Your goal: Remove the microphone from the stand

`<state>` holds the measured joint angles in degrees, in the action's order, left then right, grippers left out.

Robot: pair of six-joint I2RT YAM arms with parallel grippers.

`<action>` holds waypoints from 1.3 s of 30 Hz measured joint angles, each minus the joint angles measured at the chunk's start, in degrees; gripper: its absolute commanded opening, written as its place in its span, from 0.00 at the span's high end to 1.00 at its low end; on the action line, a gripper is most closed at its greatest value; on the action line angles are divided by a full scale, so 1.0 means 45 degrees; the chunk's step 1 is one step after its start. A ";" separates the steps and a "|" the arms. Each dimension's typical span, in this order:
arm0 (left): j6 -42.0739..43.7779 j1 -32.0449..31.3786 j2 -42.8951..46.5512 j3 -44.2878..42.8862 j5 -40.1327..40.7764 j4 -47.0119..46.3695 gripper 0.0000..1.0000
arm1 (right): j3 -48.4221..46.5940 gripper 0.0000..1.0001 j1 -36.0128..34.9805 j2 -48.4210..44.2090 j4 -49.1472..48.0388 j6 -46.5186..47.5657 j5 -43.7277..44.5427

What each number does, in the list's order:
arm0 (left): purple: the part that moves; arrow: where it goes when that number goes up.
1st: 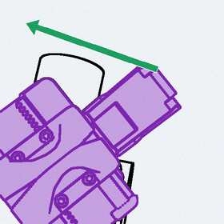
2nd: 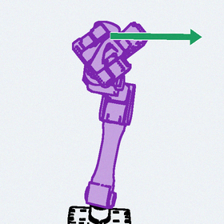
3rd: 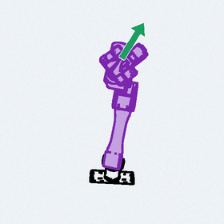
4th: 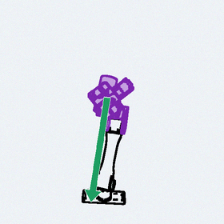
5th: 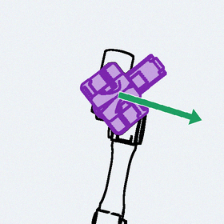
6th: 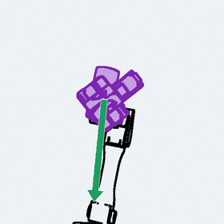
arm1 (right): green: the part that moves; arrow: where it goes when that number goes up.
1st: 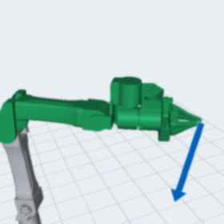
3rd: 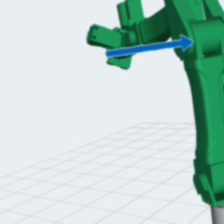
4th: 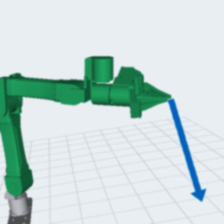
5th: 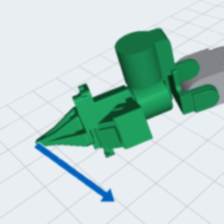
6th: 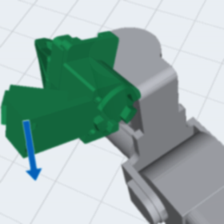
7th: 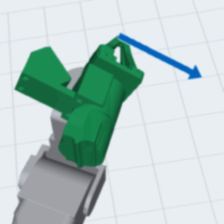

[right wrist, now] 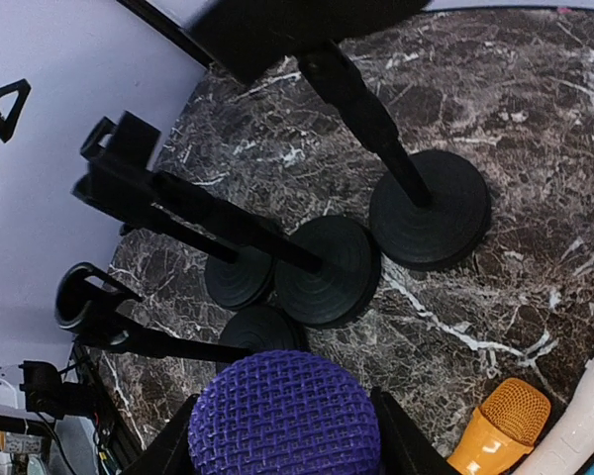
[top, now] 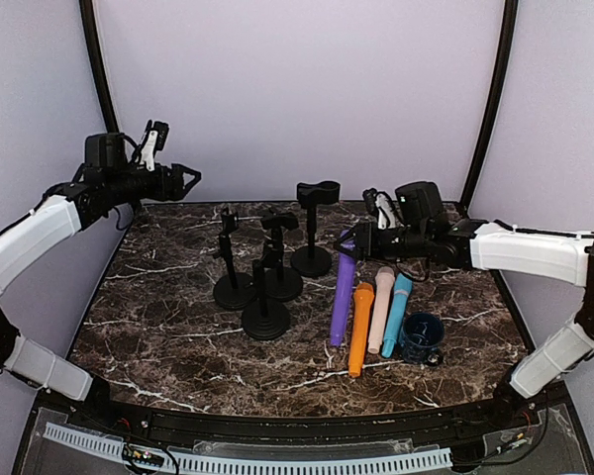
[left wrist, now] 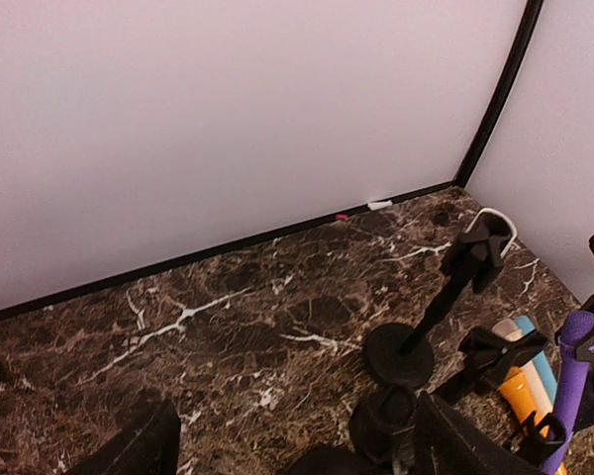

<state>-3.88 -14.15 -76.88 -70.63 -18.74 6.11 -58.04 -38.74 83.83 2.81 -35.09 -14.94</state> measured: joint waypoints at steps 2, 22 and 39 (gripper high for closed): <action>0.0243 0.0063 0.0457 0.1127 0.0534 0.0136 0.17 | -0.0170 0.95 -0.0049 0.0544 0.0165 -0.0160 0.0073; 0.1613 0.0063 0.3225 0.3332 0.3643 0.0034 0.17 | -0.1506 0.64 -0.0049 0.4488 0.1039 -0.2293 0.2963; 0.1783 0.0063 0.3342 0.3327 0.3905 0.0185 0.16 | -0.1535 0.31 -0.0044 0.4575 0.0937 -0.2045 0.4386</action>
<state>4.14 -13.87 -61.84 -55.66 -1.17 6.94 -64.95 -38.94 104.42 7.03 -44.29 4.80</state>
